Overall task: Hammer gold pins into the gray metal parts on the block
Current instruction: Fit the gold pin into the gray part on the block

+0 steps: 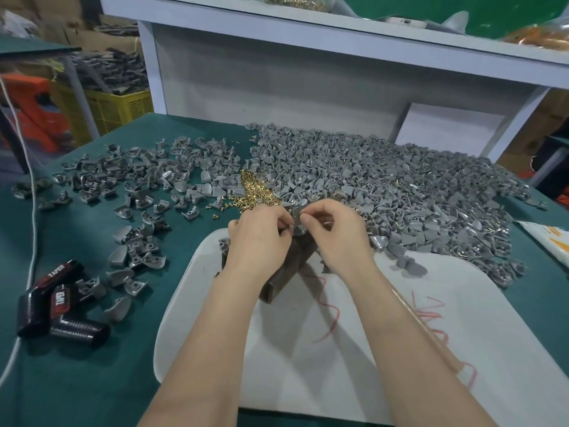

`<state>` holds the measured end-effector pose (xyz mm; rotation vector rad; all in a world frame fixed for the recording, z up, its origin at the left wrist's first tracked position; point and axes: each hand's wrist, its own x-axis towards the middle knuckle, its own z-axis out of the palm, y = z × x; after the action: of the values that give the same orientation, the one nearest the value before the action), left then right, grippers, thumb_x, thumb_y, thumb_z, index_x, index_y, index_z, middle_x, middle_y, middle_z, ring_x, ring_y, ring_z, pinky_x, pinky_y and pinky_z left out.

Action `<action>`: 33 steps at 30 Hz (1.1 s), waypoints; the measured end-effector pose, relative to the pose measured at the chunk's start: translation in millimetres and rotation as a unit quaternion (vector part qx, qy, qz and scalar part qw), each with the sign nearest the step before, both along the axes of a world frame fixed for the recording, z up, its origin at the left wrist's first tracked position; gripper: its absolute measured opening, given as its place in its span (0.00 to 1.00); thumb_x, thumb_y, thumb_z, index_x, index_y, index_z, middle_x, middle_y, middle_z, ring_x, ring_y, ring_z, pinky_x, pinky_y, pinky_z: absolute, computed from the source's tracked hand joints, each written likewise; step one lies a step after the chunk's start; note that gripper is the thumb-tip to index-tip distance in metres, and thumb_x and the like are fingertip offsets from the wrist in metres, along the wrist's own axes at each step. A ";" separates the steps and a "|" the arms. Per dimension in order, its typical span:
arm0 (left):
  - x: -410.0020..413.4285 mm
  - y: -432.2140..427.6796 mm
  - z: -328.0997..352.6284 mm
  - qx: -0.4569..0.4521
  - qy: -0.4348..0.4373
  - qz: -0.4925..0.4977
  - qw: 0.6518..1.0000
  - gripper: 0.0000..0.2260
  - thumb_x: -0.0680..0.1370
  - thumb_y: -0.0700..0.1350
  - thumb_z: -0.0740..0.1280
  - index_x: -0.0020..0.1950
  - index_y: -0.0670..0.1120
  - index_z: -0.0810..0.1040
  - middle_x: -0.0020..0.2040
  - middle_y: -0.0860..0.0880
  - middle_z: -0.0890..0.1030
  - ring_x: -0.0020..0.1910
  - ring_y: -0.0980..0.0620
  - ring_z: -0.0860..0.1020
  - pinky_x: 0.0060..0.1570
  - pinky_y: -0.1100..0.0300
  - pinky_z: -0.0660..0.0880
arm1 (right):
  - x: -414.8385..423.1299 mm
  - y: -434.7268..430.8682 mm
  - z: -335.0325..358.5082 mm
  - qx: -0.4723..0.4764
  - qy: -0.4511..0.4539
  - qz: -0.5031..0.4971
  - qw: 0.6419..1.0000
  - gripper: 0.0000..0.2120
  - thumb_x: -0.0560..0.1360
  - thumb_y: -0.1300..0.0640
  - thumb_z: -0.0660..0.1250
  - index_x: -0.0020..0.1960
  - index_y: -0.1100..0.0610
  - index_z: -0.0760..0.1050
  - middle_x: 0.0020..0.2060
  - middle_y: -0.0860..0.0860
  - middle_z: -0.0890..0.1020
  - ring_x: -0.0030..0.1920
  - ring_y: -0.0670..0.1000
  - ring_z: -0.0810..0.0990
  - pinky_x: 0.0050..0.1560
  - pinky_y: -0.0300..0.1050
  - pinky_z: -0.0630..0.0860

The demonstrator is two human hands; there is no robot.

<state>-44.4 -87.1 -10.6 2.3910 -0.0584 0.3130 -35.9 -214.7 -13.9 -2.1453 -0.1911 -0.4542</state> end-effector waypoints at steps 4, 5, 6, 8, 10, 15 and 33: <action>0.1 0.8 -0.2 -0.012 0.004 -0.002 1.000 0.04 0.76 0.46 0.67 0.45 0.55 0.78 0.46 0.55 0.81 0.52 0.51 0.77 0.58 0.51 0.69 | 2.1 3.5 -7.2 -0.044 0.012 -0.011 0.999 0.09 0.72 0.60 0.70 0.39 0.48 0.76 0.38 0.42 0.73 0.36 0.35 0.72 0.40 0.23 0.66; 0.4 0.9 -0.8 -0.008 0.003 0.002 1.000 0.03 0.76 0.47 0.67 0.44 0.55 0.77 0.46 0.55 0.81 0.52 0.51 0.77 0.58 0.52 0.69 | 2.7 3.3 -7.9 -0.047 0.014 -0.016 0.999 0.09 0.72 0.60 0.70 0.38 0.48 0.76 0.38 0.41 0.72 0.36 0.34 0.72 0.39 0.22 0.65; 0.9 1.0 -1.5 0.000 0.001 0.007 1.000 0.03 0.76 0.47 0.67 0.44 0.55 0.77 0.46 0.55 0.81 0.53 0.51 0.77 0.56 0.53 0.68 | 3.3 3.2 -8.2 -0.049 0.013 -0.019 0.999 0.09 0.72 0.61 0.70 0.38 0.48 0.75 0.37 0.41 0.71 0.36 0.33 0.72 0.39 0.22 0.65; 1.8 1.4 -3.1 0.015 0.000 0.010 1.000 0.03 0.76 0.48 0.68 0.43 0.55 0.76 0.47 0.54 0.80 0.53 0.50 0.76 0.54 0.53 0.67 | 3.8 4.1 -8.3 -0.058 0.010 -0.020 0.998 0.09 0.72 0.61 0.70 0.38 0.49 0.75 0.36 0.41 0.71 0.36 0.32 0.72 0.39 0.22 0.64; 2.5 1.6 -3.8 0.017 0.000 0.008 1.000 0.05 0.76 0.48 0.68 0.41 0.55 0.75 0.47 0.53 0.80 0.53 0.49 0.76 0.54 0.52 0.68 | 3.6 5.6 -8.1 -0.063 0.007 -0.022 0.998 0.09 0.72 0.61 0.70 0.38 0.50 0.75 0.36 0.41 0.71 0.35 0.33 0.72 0.39 0.21 0.64; 1.8 1.7 -3.1 0.012 -0.003 0.010 1.000 0.06 0.75 0.49 0.69 0.40 0.55 0.74 0.47 0.53 0.79 0.53 0.48 0.76 0.55 0.51 0.69 | 2.4 6.5 -9.8 -0.030 0.018 -0.030 0.999 0.09 0.73 0.61 0.69 0.38 0.50 0.75 0.39 0.45 0.75 0.36 0.37 0.71 0.39 0.23 0.64; -1.6 0.1 1.6 0.024 -0.007 -0.001 1.000 0.04 0.76 0.46 0.68 0.41 0.52 0.75 0.47 0.51 0.78 0.52 0.45 0.75 0.55 0.49 0.71 | 1.6 14.7 12.3 -0.207 0.076 -0.044 0.974 0.04 0.76 0.58 0.64 0.43 0.53 0.73 0.45 0.49 0.72 0.49 0.52 0.74 0.48 0.43 0.67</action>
<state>-46.0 -87.0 -9.0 2.4369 -0.0756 0.3303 -34.3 -200.0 -1.7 -2.5950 -0.1096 -0.3183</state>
